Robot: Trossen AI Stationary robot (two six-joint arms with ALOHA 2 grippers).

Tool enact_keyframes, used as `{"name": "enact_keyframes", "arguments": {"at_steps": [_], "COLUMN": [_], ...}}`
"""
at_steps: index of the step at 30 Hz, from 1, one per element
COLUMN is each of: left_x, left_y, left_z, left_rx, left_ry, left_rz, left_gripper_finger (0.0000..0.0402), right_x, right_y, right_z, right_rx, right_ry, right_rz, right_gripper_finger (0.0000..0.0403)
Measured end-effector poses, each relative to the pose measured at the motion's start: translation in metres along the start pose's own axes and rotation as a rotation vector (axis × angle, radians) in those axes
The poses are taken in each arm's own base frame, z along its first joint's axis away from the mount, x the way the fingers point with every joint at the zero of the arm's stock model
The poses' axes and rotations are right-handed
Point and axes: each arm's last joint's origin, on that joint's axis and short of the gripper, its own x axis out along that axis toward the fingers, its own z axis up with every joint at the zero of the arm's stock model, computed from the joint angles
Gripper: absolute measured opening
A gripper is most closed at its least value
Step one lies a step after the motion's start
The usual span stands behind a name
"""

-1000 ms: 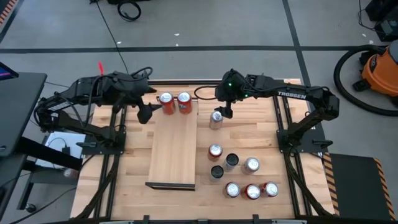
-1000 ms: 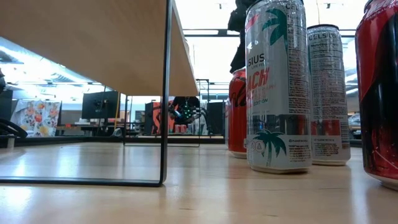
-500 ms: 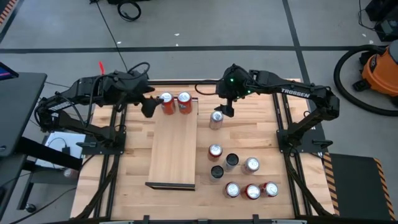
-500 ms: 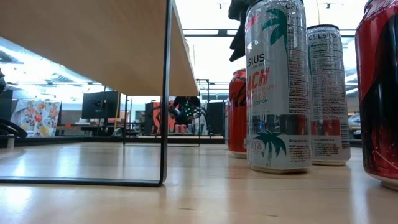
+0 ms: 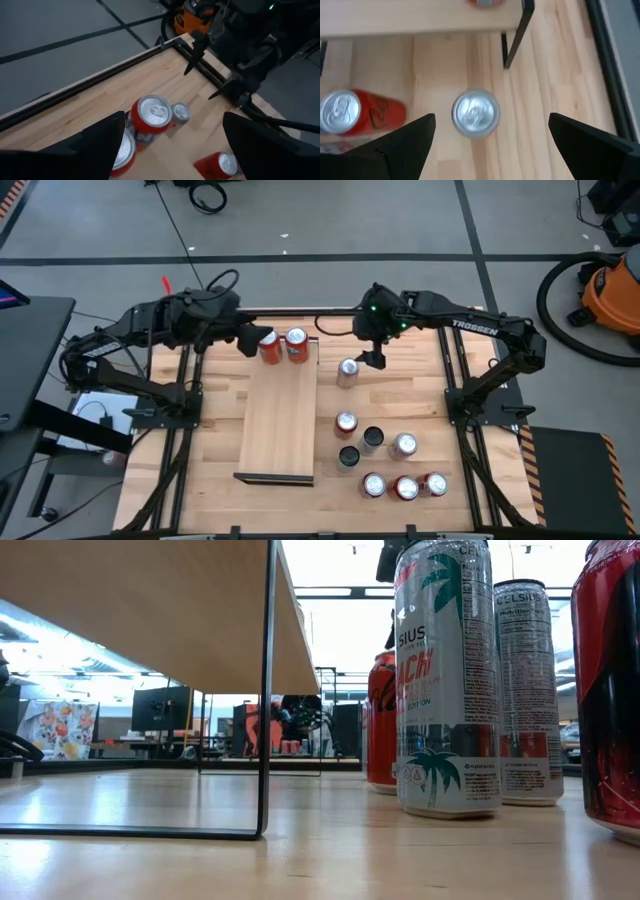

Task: Pick and place cans onto a shelf
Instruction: Put the top red-silver soda can on the shelf

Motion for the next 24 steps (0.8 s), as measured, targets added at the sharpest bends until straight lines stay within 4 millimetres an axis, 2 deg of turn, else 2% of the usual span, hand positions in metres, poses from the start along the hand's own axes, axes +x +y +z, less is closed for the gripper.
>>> {"name": "enact_keyframes", "arguments": {"at_steps": [12, 17, 20, 24], "left_x": [0.001, -0.014, -0.014, -0.014], "left_y": [0.000, -0.002, -0.004, -0.004], "left_z": [0.000, 0.001, 0.003, 0.004], "left_rx": [0.046, 0.098, 0.150, 0.208], "left_ry": [0.003, -0.043, -0.063, -0.077], "left_rz": [-0.001, -0.060, -0.073, -0.074], "left_gripper_finger": [0.0348, 0.0348, 0.0348, 0.0348], "right_x": [0.006, 0.007, 0.017, 0.045], "right_y": [0.007, 0.013, 0.017, 0.016], "right_z": [0.001, 0.000, 0.003, 0.009], "right_rx": [-0.018, -0.011, -0.047, -0.066], "right_ry": [-0.016, 0.009, 0.017, 0.054], "right_rz": [0.013, 0.028, 0.041, -0.024], "right_gripper_finger": [0.0400, 0.0400, 0.0400, 0.0400]}}
